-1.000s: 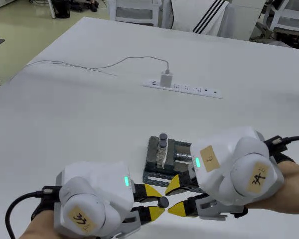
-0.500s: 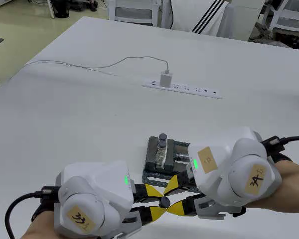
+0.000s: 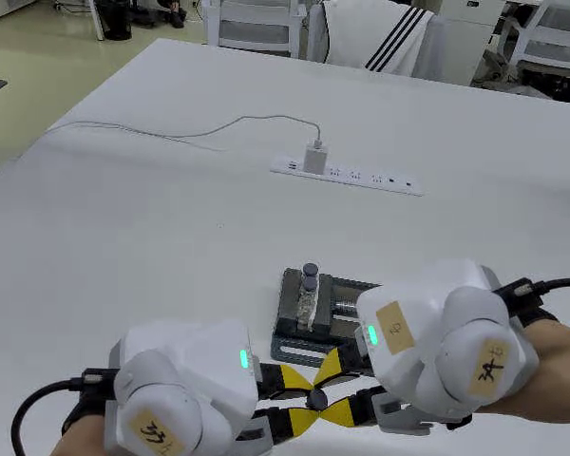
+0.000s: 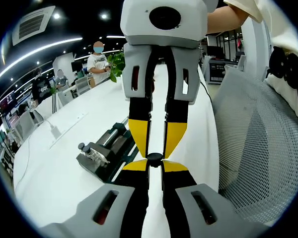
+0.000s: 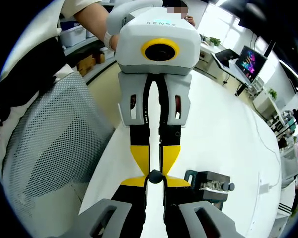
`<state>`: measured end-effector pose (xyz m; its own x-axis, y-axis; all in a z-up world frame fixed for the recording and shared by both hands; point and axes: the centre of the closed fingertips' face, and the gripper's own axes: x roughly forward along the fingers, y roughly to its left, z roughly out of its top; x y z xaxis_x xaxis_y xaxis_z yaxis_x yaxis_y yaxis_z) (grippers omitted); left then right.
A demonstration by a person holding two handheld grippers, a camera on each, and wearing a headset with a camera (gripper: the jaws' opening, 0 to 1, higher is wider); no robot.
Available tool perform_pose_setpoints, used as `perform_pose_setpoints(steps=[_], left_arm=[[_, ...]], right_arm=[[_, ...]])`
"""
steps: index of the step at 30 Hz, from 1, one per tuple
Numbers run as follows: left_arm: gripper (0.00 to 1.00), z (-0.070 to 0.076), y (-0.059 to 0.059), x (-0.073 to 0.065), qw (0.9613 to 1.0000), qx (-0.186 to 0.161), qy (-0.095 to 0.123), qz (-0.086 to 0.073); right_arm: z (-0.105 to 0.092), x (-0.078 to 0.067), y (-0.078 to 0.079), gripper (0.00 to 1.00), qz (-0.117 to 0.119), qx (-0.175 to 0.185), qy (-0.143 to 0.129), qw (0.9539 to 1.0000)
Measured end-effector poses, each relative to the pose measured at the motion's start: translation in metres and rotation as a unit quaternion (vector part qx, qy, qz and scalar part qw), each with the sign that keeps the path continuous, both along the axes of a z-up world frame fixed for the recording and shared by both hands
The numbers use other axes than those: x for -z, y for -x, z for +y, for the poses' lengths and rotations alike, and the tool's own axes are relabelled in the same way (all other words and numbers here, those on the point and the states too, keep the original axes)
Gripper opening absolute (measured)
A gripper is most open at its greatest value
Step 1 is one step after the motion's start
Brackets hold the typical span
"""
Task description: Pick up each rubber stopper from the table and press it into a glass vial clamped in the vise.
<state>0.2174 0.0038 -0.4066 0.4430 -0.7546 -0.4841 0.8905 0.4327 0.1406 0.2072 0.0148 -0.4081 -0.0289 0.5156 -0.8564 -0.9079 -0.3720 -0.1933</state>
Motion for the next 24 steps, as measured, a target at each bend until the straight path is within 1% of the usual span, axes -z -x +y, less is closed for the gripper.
perform_pose_setpoints(steps=[2,4,7,8,14,15,17,24], left_arm=[[0.05,0.0001,0.0,0.0001,1.0,0.0,0.001,0.001],[0.05,-0.0002,0.0,0.0006,1.0,0.004,-0.001,-0.002],[0.05,-0.0007,-0.0001,0.0026,0.9998,0.012,-0.016,-0.009],[0.05,-0.0008,-0.0002,0.0037,0.9994,0.016,-0.026,-0.016],[0.05,0.0006,-0.0012,0.0046,0.999,0.014,-0.035,-0.023],[0.05,0.0008,-0.0014,0.0044,0.9991,0.011,-0.037,-0.021],[0.05,0.0011,-0.0015,0.0042,0.999,0.009,-0.039,-0.022],[0.05,0.001,-0.0006,0.0065,0.9993,0.005,-0.034,-0.016]], right_arm=[[-0.0001,0.0001,0.0,0.08,-0.001,-0.002,0.002,1.0],[-0.0001,0.0002,-0.0002,0.08,0.001,0.001,0.005,1.0],[0.0,0.0017,-0.0003,0.08,0.006,0.007,0.01,0.9999],[0.0003,0.0022,-0.0006,0.08,0.01,0.01,0.011,0.9998],[0.0013,0.003,-0.0016,0.08,0.018,0.023,0.01,0.9995],[0.0015,0.0031,-0.0018,0.08,0.021,0.029,0.009,0.9993],[0.0019,0.003,-0.002,0.08,0.021,0.031,0.007,0.9993],[0.002,0.0053,-0.0006,0.07,0.025,0.036,0.008,0.999]])
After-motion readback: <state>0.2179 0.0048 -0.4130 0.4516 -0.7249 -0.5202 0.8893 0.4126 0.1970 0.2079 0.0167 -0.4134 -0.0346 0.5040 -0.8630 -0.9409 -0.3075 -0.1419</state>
